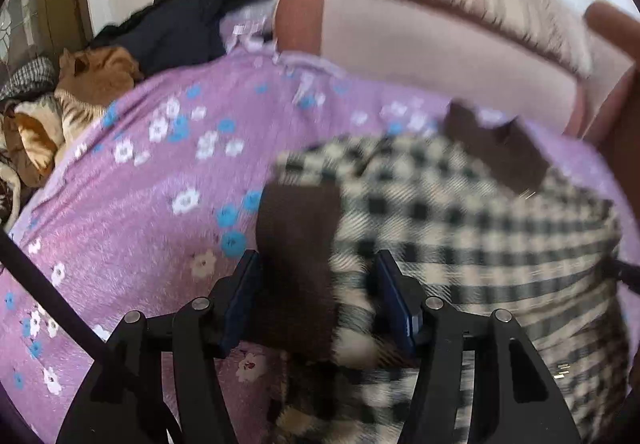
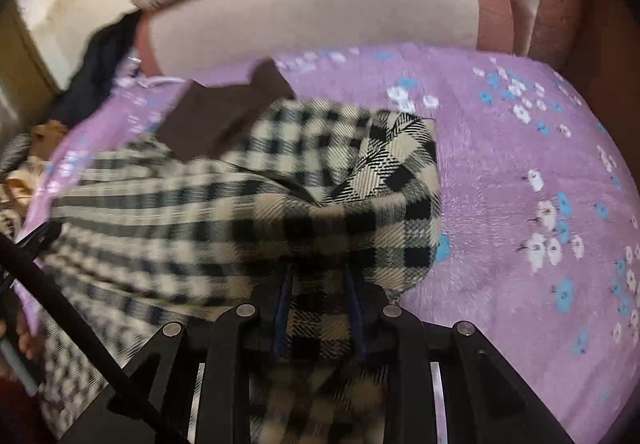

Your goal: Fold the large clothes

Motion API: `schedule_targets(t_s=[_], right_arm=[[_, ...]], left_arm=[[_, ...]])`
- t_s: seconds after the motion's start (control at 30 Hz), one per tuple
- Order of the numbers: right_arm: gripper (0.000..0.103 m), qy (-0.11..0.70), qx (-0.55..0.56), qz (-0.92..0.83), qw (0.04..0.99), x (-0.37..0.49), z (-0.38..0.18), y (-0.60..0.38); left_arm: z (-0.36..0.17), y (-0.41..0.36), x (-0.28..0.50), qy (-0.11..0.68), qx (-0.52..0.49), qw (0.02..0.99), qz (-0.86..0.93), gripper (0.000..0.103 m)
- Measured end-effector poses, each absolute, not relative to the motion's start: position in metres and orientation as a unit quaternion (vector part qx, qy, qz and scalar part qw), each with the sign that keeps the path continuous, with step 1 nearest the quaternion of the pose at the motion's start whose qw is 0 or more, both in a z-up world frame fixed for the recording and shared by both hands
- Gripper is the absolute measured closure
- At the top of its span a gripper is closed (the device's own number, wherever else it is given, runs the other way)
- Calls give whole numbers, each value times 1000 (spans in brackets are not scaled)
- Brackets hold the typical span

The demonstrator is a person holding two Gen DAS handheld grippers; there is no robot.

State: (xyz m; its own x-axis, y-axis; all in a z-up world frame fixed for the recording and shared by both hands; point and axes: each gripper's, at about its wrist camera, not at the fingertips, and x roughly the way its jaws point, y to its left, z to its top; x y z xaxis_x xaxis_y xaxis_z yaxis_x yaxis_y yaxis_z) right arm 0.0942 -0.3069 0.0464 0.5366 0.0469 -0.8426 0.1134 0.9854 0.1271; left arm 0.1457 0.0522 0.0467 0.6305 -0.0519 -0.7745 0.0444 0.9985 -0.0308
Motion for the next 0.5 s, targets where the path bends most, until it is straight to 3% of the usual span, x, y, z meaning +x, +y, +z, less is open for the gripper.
schedule_targets(t_s=[0.2, 0.27, 0.33, 0.5], right_arm=[[70, 475, 67, -30, 877, 95, 48, -307], [58, 462, 87, -37, 882, 88, 60, -316], [54, 449, 116, -53, 884, 77, 71, -333], [52, 447, 207, -83, 867, 43, 74, -381]], left_arm=[[43, 61, 151, 451, -39, 891, -40, 45], [56, 63, 144, 440, -35, 896, -45, 45], [67, 69, 134, 434, -36, 899, -48, 44], [77, 97, 110, 447, -56, 892, -46, 39]])
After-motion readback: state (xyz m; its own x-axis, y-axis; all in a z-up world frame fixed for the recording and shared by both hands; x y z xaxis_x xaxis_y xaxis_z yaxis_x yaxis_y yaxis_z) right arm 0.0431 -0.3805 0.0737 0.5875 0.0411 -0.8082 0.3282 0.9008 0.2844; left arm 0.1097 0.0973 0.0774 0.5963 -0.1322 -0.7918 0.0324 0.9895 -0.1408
